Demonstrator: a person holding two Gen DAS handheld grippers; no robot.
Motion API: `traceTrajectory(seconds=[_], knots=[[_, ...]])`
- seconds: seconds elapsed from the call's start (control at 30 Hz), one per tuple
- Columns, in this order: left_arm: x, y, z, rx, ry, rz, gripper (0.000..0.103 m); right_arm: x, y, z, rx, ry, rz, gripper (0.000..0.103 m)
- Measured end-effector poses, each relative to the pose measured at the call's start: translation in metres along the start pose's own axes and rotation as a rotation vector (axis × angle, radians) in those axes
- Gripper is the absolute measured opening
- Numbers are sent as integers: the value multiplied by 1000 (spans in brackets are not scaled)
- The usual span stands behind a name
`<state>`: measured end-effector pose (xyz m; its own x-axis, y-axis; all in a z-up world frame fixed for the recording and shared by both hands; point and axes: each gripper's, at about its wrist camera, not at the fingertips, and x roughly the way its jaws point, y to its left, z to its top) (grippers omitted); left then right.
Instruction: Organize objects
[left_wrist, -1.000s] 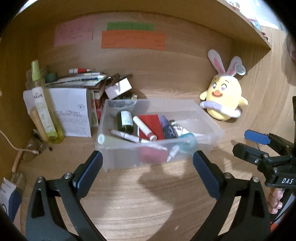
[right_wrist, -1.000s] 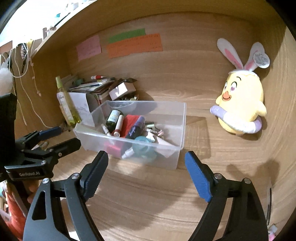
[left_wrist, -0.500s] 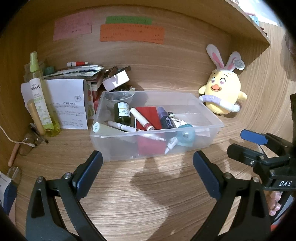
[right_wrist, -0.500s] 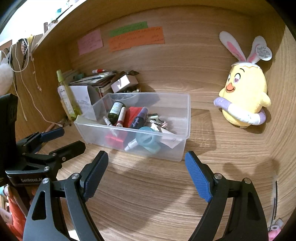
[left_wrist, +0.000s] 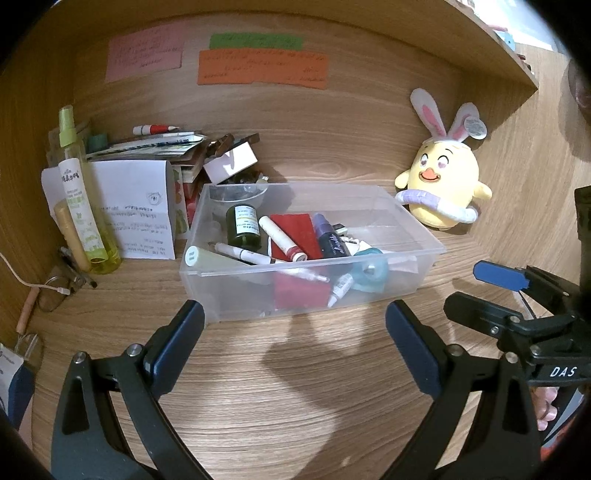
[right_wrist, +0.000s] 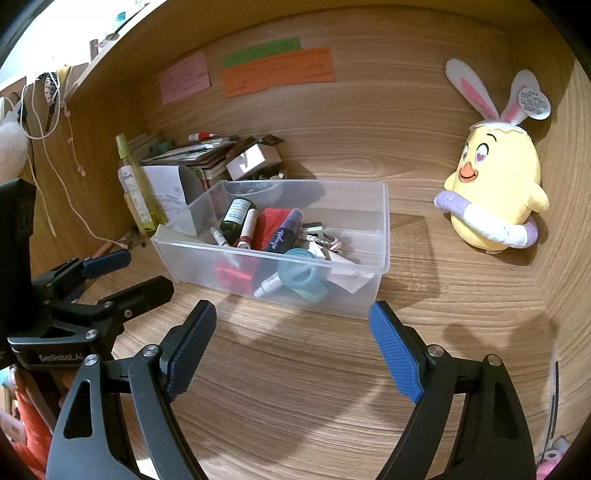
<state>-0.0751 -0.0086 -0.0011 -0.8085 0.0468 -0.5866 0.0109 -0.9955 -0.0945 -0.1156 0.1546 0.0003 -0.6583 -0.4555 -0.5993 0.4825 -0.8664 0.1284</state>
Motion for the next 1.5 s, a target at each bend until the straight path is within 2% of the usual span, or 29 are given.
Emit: traceTrajectory(seconds=[0.5, 1.5], knots=[[3, -3, -3, 1, 21, -23, 101, -1, -4, -1, 2, 1, -2, 83], [0, -3, -2, -3, 15, -34, 101, 0, -5, -3, 11, 15, -2, 83]])
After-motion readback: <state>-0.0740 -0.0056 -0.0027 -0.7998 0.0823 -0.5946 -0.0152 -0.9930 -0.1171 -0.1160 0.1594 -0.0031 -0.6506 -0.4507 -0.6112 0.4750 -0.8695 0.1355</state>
